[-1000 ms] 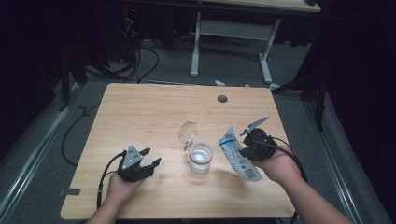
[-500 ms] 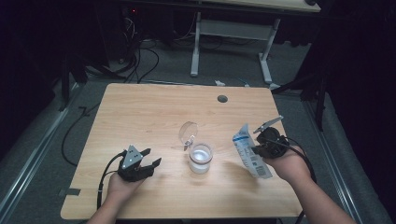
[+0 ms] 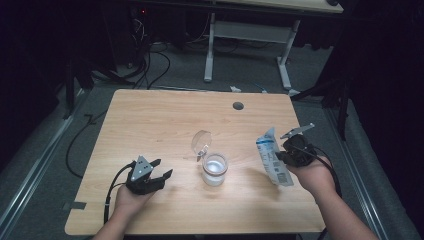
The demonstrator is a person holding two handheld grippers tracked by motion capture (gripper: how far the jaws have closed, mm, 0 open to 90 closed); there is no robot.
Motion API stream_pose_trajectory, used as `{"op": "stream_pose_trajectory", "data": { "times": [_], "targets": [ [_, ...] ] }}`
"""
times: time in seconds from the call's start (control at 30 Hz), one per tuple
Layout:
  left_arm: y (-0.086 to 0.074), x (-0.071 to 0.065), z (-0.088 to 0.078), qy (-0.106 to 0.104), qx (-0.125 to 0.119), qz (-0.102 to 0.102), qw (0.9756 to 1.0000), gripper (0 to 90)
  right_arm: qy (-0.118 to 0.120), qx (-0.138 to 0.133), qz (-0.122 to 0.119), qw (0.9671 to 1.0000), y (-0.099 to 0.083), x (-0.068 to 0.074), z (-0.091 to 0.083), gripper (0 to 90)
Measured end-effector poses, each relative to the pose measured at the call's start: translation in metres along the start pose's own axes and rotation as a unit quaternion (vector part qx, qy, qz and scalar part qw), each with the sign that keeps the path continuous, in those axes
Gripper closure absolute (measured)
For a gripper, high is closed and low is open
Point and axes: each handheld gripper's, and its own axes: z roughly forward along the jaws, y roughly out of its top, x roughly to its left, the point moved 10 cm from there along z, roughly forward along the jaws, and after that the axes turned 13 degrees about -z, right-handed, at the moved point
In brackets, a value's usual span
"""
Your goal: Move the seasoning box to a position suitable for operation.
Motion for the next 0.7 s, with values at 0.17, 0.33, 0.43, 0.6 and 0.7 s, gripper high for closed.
{"op": "stream_pose_trajectory", "data": {
  "times": [0.17,0.33,0.43,0.6,0.7],
  "targets": [
    [0.0,0.0,0.0,-0.002,-0.001,-0.004,1.0,40.9,-0.012,-0.023,0.003,0.9997,0.007,-0.001,-0.003,90.0],
    [0.0,0.002,0.0,-0.001,0.0,-0.008,1.0,41.3,-0.021,-0.047,0.009,0.9986,0.009,-0.001,-0.002,90.0],
    [0.0,0.003,-0.001,-0.001,0.0,-0.011,0.9999,42.3,-0.024,-0.052,0.011,0.9983,0.006,0.0,0.001,90.0],
    [-0.001,0.006,0.0,0.004,0.003,-0.012,0.9999,43.0,-0.024,-0.08,0.029,0.9961,0.0,0.001,0.003,90.0],
    [-0.001,0.008,0.0,0.006,0.006,-0.013,0.9999,43.1,-0.023,-0.096,0.041,0.9943,-0.005,0.002,0.004,90.0]
  ]
}}
